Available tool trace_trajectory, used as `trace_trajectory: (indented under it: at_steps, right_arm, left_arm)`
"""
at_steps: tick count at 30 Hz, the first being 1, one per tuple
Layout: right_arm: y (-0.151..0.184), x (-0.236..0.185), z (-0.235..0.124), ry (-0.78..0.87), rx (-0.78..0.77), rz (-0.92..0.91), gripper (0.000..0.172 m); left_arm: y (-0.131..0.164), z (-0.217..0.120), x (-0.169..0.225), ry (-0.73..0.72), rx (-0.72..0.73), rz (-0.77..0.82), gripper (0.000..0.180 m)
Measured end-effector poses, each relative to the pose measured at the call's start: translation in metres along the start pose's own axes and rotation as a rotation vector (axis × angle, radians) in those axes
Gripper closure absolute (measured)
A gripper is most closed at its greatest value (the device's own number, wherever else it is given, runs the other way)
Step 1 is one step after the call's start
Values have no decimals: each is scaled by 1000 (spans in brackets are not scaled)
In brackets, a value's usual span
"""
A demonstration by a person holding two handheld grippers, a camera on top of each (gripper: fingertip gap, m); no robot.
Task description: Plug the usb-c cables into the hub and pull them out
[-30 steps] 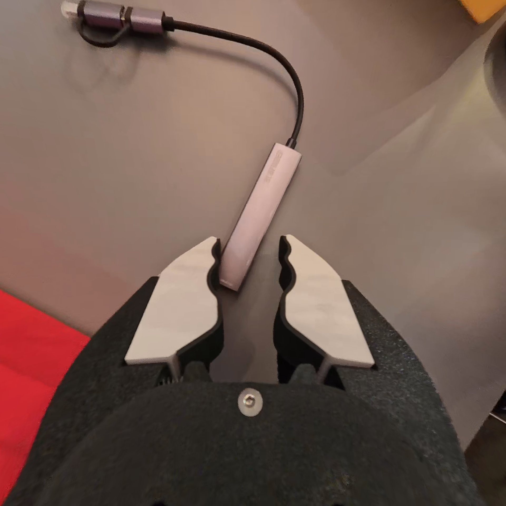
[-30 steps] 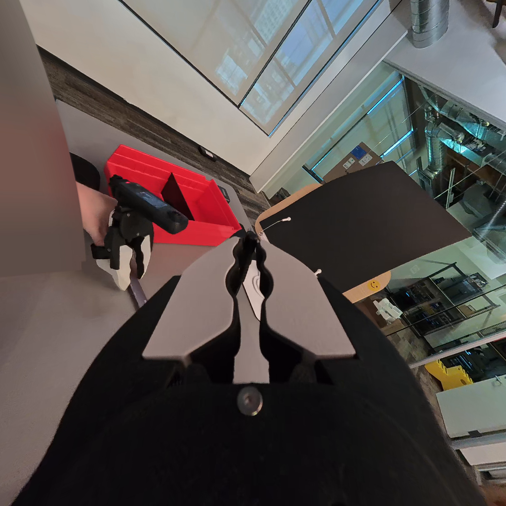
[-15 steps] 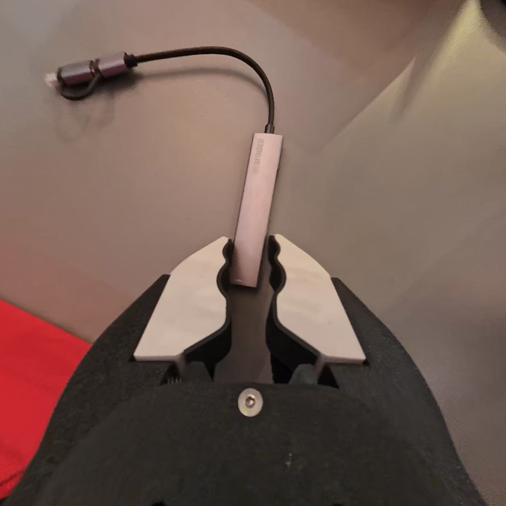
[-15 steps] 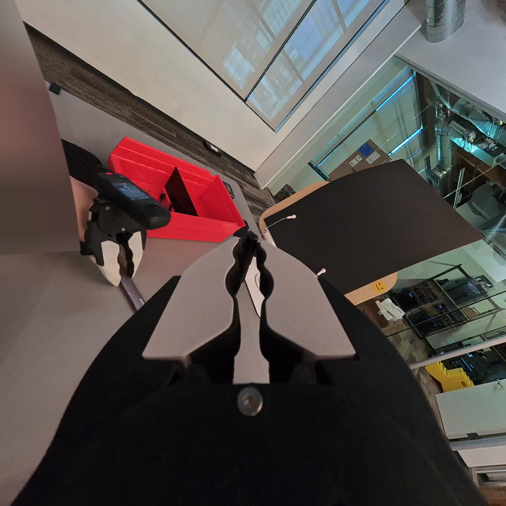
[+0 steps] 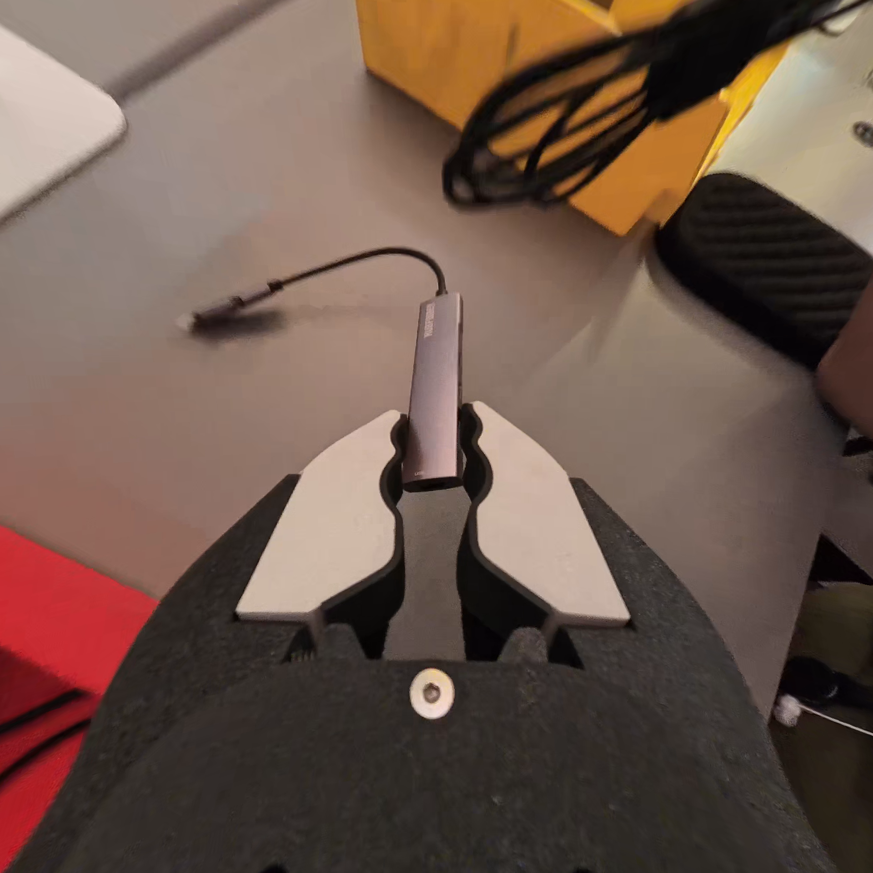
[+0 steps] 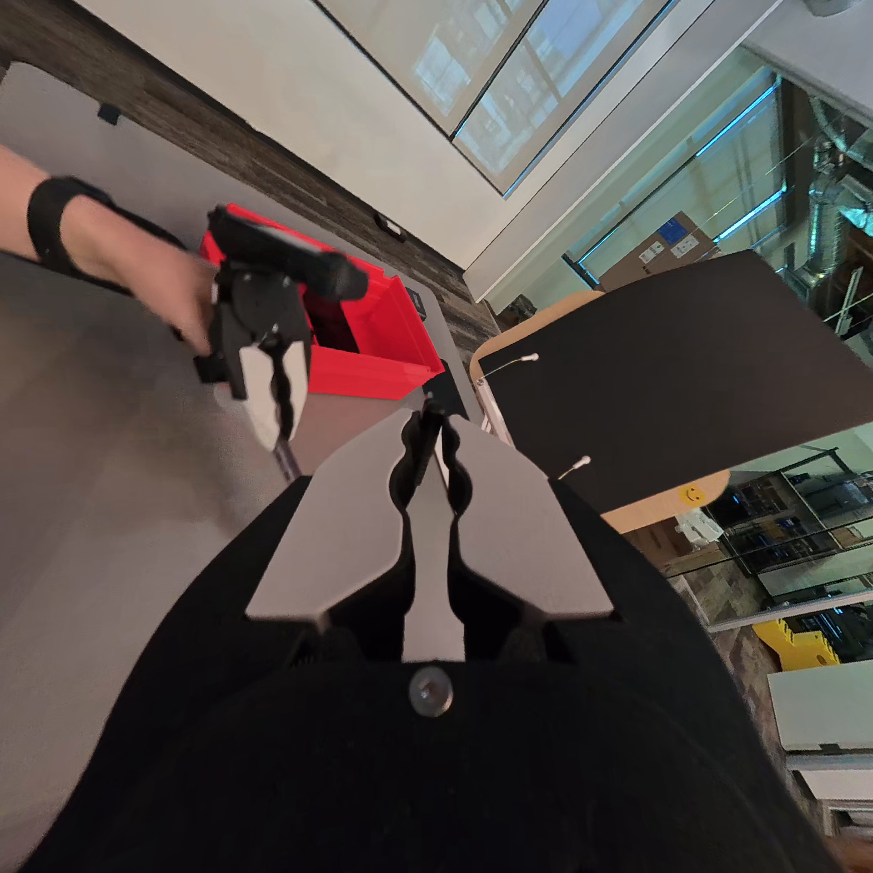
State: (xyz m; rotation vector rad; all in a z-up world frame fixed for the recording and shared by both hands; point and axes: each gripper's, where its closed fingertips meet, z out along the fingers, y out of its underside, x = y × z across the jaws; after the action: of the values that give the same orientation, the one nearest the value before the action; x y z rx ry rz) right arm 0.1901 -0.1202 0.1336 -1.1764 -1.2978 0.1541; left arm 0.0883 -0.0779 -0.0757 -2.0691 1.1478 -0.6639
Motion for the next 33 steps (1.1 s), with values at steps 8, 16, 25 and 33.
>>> trace_trajectory:
  at_steps: [8, 16, 25, 33]
  right_arm:
    - [21, -21, 55, -95, -146, -50, 163]
    - [55, -46, 105, -208, -278, -69, 163]
    - [43, -20, 80, -98, -222, -52, 163]
    - [33, -11, 59, -41, -198, -73, 163]
  left_arm:
    - [-78, -63, -31, -11, 240, 5, 180]
    - [-22, -56, -21, 8, 121, -12, 173]
    - [89, -6, -3, -198, -41, -10, 150]
    - [93, 12, -14, -229, -60, -35, 148]
